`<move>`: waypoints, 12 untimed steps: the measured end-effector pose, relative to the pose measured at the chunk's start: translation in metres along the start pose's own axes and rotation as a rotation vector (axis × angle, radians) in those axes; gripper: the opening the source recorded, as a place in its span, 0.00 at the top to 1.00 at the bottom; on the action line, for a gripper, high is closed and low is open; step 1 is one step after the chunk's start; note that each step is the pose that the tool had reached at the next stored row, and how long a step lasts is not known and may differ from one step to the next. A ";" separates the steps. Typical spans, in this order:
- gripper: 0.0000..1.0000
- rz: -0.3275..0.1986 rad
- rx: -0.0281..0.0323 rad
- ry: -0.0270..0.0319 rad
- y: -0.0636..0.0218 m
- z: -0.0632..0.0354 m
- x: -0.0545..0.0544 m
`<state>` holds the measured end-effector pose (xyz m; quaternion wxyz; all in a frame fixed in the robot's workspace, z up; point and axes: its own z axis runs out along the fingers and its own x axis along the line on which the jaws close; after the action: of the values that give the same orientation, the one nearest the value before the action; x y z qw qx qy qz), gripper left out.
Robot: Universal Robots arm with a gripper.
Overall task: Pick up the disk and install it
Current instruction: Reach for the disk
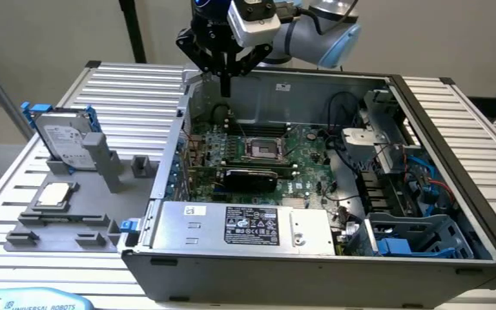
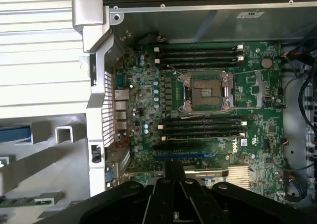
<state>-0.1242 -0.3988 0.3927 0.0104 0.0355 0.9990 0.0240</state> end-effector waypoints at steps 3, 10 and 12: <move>0.89 0.000 0.0000 0.0000 -0.0009 -0.0003 0.013; 0.89 0.000 0.0000 0.0000 -0.0018 -0.0009 0.045; 0.89 0.000 0.0000 0.0000 -0.0013 -0.0011 0.054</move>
<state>-0.1785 -0.3962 0.3926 0.0104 0.0353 0.9990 0.0240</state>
